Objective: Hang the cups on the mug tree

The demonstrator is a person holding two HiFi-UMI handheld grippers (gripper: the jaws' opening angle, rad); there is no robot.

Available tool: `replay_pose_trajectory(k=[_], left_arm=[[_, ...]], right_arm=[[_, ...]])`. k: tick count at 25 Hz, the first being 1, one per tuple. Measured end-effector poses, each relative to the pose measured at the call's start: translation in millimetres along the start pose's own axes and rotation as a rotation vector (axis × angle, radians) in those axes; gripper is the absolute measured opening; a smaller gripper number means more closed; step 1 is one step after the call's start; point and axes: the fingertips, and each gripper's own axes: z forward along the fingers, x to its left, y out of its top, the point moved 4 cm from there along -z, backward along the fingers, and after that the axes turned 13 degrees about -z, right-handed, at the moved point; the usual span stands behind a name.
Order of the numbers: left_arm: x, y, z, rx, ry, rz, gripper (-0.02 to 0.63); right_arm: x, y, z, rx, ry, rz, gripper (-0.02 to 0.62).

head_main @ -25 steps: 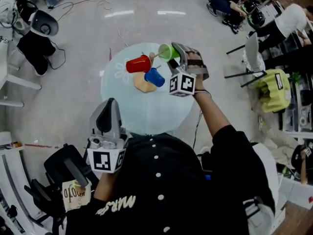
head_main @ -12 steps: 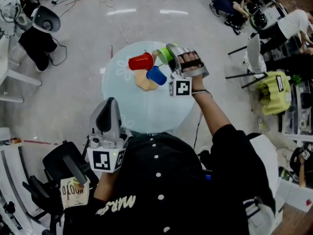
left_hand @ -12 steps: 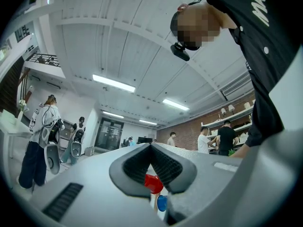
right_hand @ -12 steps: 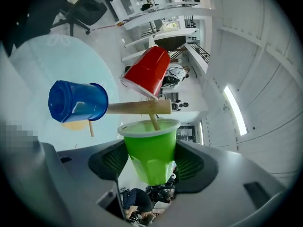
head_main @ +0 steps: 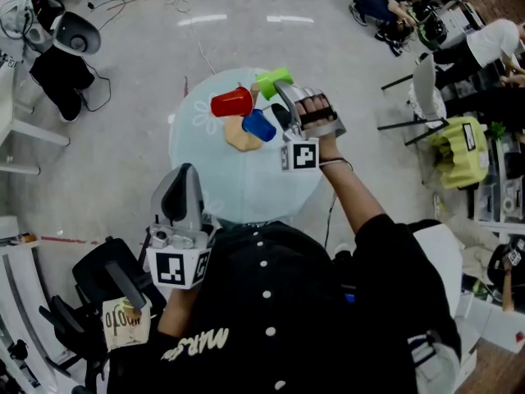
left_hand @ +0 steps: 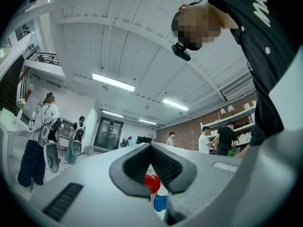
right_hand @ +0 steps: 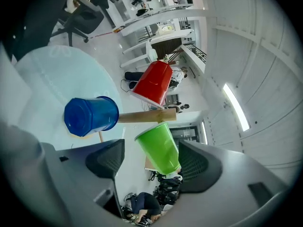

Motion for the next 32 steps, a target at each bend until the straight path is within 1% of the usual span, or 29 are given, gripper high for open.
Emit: replay_pose_trajectory(k=[2, 3, 5, 8, 9, 10, 12, 14, 15, 17, 19, 20, 21, 23, 27, 32], left_arm=[[-3.0, -0.6, 2.3, 0.003, -0.006, -0.001, -0.006], [-4.4, -1.3, 4.1, 0.005, -0.008, -0.001, -0.006], [-6.7, -3.0, 7.9, 0.009, -0.011, 0.0, -0.006], [-9.1, -4.7, 15.0, 0.015, -0.015, 0.004, -0.006], [-9.9, -5.1, 17.7, 0.018, -0.017, 0.005, -0.006], [-10.9, -5.4, 20.4, 0.02, -0.019, 0.006, -0.006], [-14.0, -6.2, 25.6, 0.022, -0.025, 0.008, -0.006], [-17.5, -6.9, 30.4, 0.024, -0.03, 0.011, -0.006], [-19.1, -7.3, 32.5, 0.025, -0.031, 0.013, -0.006], [-22.8, -8.1, 35.5, 0.028, -0.031, 0.015, -0.006], [-26.3, -9.0, 37.4, 0.031, -0.03, 0.018, -0.006], [-27.5, -9.3, 38.2, 0.032, -0.03, 0.021, -0.006], [-28.3, -9.5, 38.8, 0.032, -0.03, 0.023, -0.006], [-28.5, -10.4, 39.9, 0.034, -0.027, 0.025, -0.006], [-29.7, -10.2, 41.2, 0.031, -0.016, 0.026, -0.006], [-24.2, -8.8, 36.9, 0.031, 0.005, 0.034, -0.006]], right_arm=[[-4.7, -1.1, -9.6, -0.011, -0.005, 0.071, 0.347], [-7.8, -2.8, -15.6, -0.019, -0.008, 0.137, 0.347], [-17.3, -7.4, -30.7, -0.04, -0.022, 0.327, 0.345], [-35.9, -16.4, -58.4, -0.091, -0.041, 0.676, 0.328], [-42.3, -19.7, -68.0, -0.108, -0.045, 0.788, 0.311], [-48.4, -23.0, -77.5, -0.124, -0.05, 0.892, 0.28], [-60.3, -28.6, -95.9, -0.16, -0.071, 1.066, 0.254], [-70.1, -33.5, -113.3, -0.203, -0.103, 1.18, 0.208], [-73.2, -36.4, -121.6, -0.219, -0.121, 1.224, 0.174], [-76.6, -44.3, -137.8, -0.234, -0.147, 1.3, 0.131], [-79.1, -54.2, -152.1, -0.228, -0.158, 1.353, 0.061], [-80.6, -58.6, -157.7, -0.239, -0.173, 1.375, 0.022], [-81.4, -62.0, -162.2, -0.267, -0.195, 1.398, 0.002], [-81.0, -67.3, -169.4, -0.316, -0.232, 1.444, 0.002], [-79.4, -82.6, -186.0, -0.31, -0.272, 1.474, 0.002], [-80.2, -101.8, -209.1, -0.293, -0.358, 1.484, 0.0]])
